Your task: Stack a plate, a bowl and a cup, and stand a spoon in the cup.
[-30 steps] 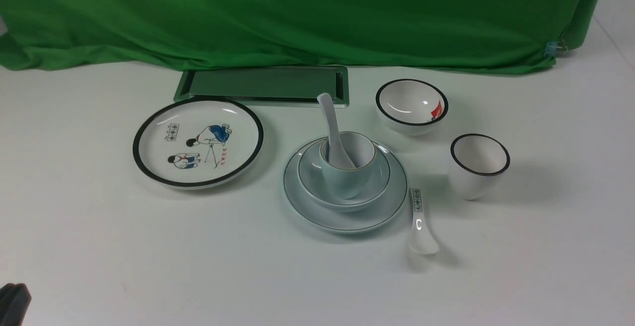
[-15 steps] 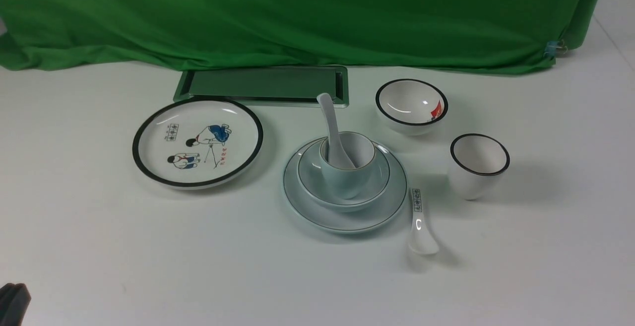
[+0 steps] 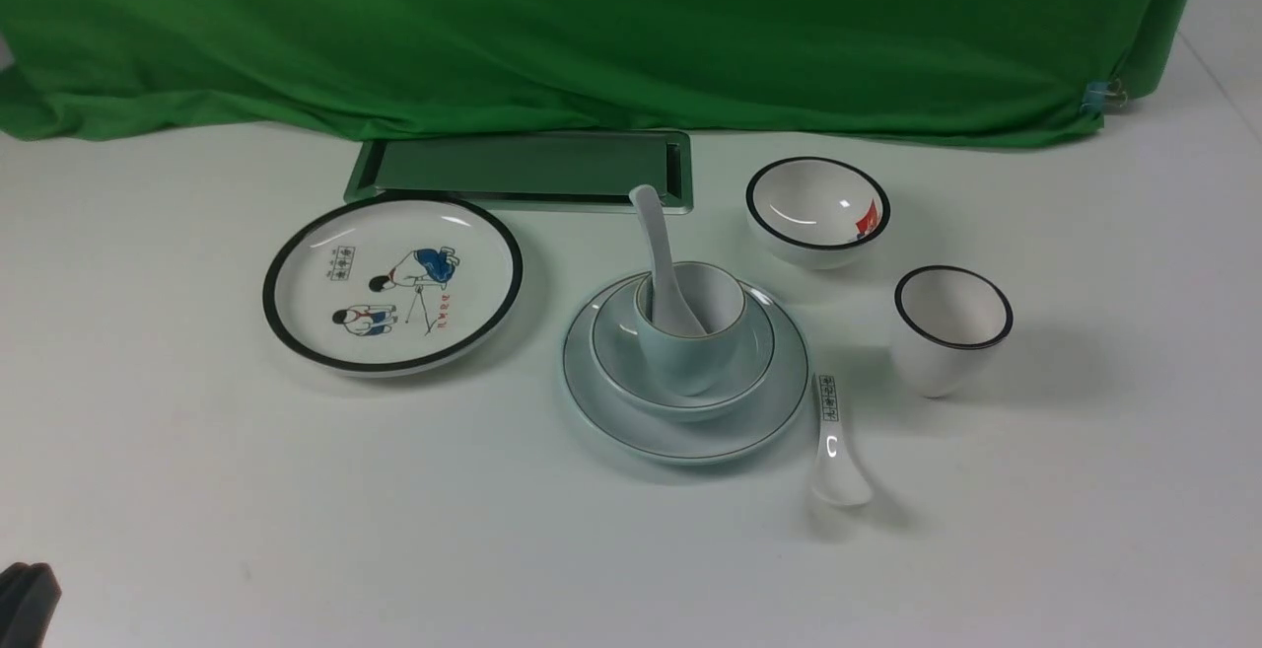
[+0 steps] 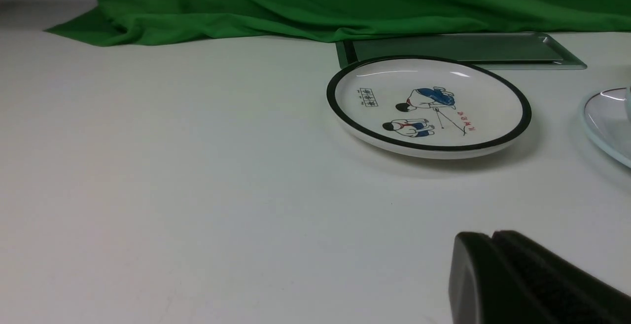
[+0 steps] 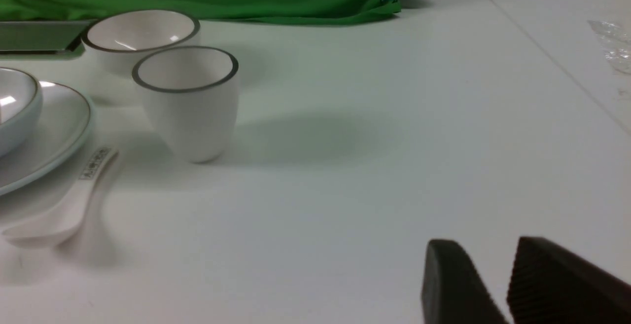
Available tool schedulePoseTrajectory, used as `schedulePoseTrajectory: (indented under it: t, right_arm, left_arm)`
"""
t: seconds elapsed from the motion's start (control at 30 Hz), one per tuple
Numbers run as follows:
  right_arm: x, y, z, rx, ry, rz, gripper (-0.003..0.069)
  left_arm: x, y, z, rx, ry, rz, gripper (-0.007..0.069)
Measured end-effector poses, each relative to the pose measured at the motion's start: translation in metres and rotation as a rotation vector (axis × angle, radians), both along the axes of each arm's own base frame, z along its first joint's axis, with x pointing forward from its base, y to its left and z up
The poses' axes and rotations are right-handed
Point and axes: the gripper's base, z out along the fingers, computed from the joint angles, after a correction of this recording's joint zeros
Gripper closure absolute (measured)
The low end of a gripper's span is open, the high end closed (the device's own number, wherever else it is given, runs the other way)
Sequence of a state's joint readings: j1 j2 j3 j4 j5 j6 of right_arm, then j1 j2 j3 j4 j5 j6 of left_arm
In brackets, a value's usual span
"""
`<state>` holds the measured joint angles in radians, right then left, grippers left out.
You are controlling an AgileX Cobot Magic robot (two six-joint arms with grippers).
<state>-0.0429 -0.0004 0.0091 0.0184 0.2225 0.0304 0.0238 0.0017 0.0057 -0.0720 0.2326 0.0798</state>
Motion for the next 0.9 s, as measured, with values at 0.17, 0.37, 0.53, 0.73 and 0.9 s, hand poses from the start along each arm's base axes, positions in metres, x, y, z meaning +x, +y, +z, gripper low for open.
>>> schedulePoseTrajectory:
  t: [0.17, 0.37, 0.53, 0.73, 0.9]
  right_arm:
    - [0.0, 0.0, 0.0, 0.0, 0.0, 0.0, 0.0421]
    - [0.0, 0.0, 0.0, 0.0, 0.0, 0.0, 0.0419]
    - [0.0, 0.0, 0.0, 0.0, 0.0, 0.0, 0.0419]
    - [0.0, 0.0, 0.0, 0.0, 0.0, 0.0, 0.0419]
    - [0.0, 0.0, 0.0, 0.0, 0.0, 0.0, 0.0419]
  left_arm:
    - [0.0, 0.0, 0.0, 0.0, 0.0, 0.0, 0.0653]
    - [0.0, 0.0, 0.0, 0.0, 0.0, 0.0, 0.0653]
    - [0.0, 0.0001, 0.0, 0.0, 0.0, 0.001, 0.0653]
    - [0.0, 0.0001, 0.0, 0.001, 0.0, 0.001, 0.0653]
    - [0.0, 0.0001, 0.0, 0.001, 0.0, 0.001, 0.0653]
